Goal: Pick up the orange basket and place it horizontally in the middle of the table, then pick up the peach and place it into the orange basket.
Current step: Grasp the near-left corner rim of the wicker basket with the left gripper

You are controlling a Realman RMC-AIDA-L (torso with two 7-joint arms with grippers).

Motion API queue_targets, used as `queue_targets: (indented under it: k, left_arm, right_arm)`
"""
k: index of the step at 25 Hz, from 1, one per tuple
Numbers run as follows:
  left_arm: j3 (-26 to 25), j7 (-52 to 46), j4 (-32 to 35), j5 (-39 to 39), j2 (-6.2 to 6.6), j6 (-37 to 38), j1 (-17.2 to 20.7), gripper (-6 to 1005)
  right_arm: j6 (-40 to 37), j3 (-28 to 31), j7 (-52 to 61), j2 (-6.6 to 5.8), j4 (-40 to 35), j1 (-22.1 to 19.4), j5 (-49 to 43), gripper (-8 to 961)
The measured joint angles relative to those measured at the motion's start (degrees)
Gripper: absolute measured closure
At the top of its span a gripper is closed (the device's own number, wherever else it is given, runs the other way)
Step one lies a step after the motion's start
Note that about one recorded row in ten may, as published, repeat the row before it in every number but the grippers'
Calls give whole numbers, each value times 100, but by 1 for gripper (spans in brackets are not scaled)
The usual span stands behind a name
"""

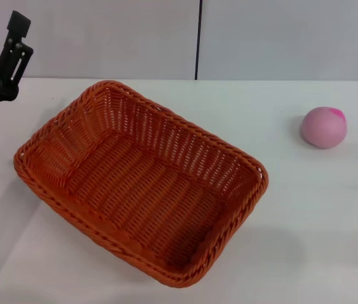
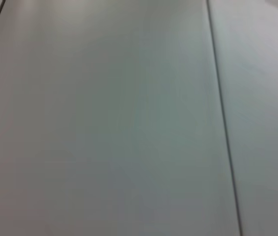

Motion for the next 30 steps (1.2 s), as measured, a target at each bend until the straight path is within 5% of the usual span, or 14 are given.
queue_targets:
  k: [10, 17, 19, 22, 26, 30]
  left_arm:
    - [162, -1358, 672, 77, 29, -601, -130, 246]
    - [1249, -4610, 3263, 663, 78, -1313, -179, 247]
    - [1545, -5806, 4235, 1058, 186, -1393, -184, 247]
    - [1609, -6218, 4564, 1216, 243, -1401, -203, 246]
    - [1974, -8049, 6056, 2377, 590, -1239, -473, 247]
    - [2152, -8964, 7097, 3563, 618, -1190, -746, 247]
  right_arm:
    - [26, -132, 2, -17, -75, 50, -400, 299]
    - [31, -171, 33, -14, -80, 22, -407, 299]
    - [40, -171, 34, -13, -80, 6, -408, 299]
    - [41, -168, 34, -11, -81, -4, -410, 299]
    - [41, -161, 33, -11, -80, -2, -408, 298]
    - [41, -158, 35, -11, -77, 9, -400, 298]
